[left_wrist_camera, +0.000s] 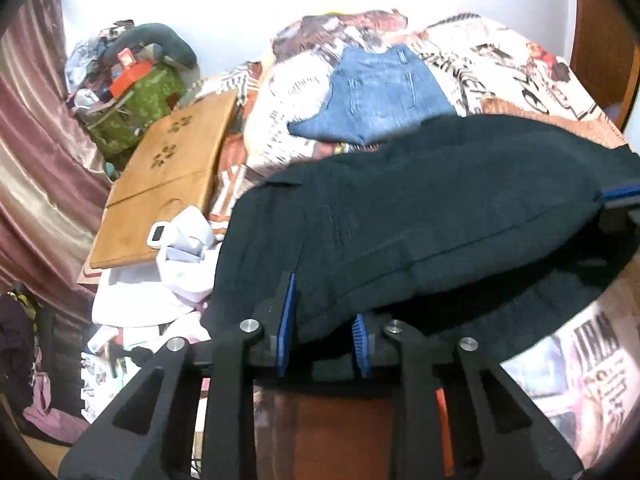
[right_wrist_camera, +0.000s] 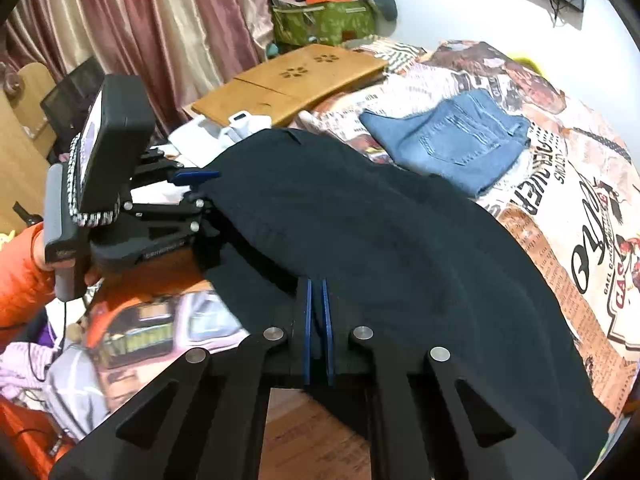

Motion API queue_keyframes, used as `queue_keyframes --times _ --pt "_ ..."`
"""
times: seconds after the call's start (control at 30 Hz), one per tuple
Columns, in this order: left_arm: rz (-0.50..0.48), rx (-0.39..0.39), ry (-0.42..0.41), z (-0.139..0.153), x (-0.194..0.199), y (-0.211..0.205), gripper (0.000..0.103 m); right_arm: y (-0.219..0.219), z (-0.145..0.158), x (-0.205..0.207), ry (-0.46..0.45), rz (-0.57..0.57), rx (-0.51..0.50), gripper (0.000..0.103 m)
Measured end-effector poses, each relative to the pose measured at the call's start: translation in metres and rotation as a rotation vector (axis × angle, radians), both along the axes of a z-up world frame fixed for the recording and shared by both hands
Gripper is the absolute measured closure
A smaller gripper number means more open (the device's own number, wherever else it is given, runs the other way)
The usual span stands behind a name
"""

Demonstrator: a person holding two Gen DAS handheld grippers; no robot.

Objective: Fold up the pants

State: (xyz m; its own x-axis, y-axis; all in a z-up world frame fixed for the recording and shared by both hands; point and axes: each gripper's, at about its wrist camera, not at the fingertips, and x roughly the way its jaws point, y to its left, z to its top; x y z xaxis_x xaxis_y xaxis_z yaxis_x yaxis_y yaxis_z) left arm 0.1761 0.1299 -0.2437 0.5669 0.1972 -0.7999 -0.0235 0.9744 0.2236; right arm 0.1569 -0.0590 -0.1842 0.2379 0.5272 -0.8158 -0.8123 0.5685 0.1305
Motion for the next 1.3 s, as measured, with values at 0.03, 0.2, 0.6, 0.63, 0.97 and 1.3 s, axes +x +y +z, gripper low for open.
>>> queue_keyframes --times 0.03,0.2,0.6,0.63,0.97,1.3 --pt "-0.002 0.006 -0.008 0.004 -0.004 0.0 0.079 0.001 0.0 -0.003 0.005 0.005 0.001 0.098" --pt "-0.004 0.008 0.035 -0.008 -0.015 0.0 0.081 -0.001 -0.008 -0.005 0.052 -0.007 0.02 0.098" --pt "0.022 -0.095 0.192 -0.031 -0.031 -0.001 0.056 -0.012 -0.018 -0.008 0.163 -0.061 0.022 0.084" --pt "0.033 -0.096 0.193 -0.028 -0.032 0.001 0.051 -0.016 -0.014 -0.008 0.158 -0.072 0.03 0.078" --pt "0.158 -0.239 0.11 0.021 -0.022 0.025 0.016 -0.102 0.02 0.0 0.049 -0.341 0.131 0.058" --pt "0.224 -0.237 0.134 0.012 0.032 0.026 0.013 -0.238 0.028 -0.003 -0.027 -0.726 0.122 0.051"
